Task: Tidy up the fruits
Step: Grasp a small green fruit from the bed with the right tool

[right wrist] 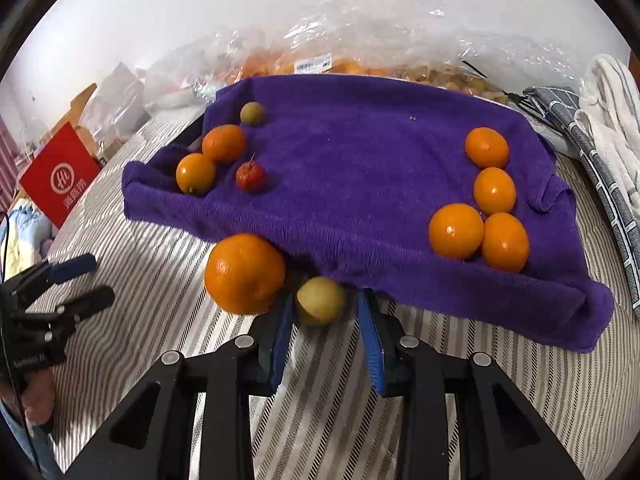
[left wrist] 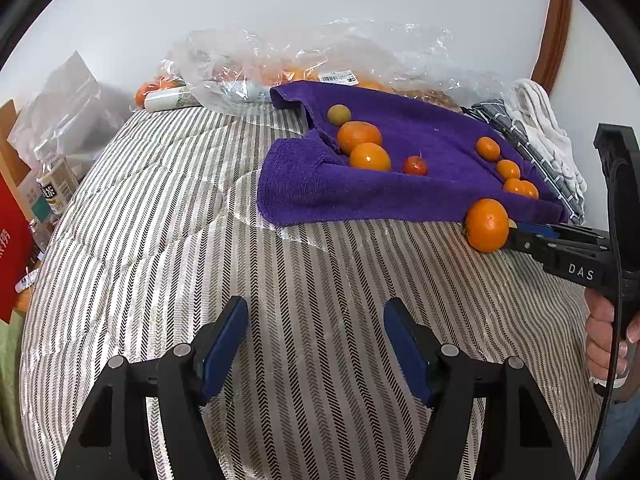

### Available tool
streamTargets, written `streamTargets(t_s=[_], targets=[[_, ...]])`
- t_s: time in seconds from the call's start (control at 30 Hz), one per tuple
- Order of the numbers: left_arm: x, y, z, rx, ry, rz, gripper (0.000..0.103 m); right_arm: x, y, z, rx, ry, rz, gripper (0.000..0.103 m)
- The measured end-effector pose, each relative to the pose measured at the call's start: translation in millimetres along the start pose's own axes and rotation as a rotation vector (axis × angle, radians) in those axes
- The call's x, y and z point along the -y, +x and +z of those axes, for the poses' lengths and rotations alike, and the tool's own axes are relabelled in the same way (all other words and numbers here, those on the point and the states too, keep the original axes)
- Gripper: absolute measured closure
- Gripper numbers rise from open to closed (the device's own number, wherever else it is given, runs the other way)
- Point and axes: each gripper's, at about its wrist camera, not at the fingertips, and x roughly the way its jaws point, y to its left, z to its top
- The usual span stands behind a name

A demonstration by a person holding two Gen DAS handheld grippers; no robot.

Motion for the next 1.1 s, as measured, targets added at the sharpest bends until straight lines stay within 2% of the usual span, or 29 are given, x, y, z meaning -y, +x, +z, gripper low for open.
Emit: streamTargets(t_s=[0.27,0.4,0.67,1.0,1.1], targets=[[1,1,0,-0.001,0.005,0.007,0.034,3,-15,-10,0.050,-0.017,-0.048,0.077],[1,1,0,-0.001,0.007,0.009,0.034,25,-31,-19,0.091,0.028,-0.092,0.077],[-4,0,0,0.009,-0.027,-0.022,0.034,62,-49,-43,0.104,0.076,-0.135,0.077],[-5,-1,0,0.010,-0.032,-0.017,0.034,87,-56,-60,0.131,0.190,-0.062,0.077],[-9,-3,0,0.022,-0.074,-0.036,0.035,88,-57,-61,0.132,0.193,-0.054,0.077]])
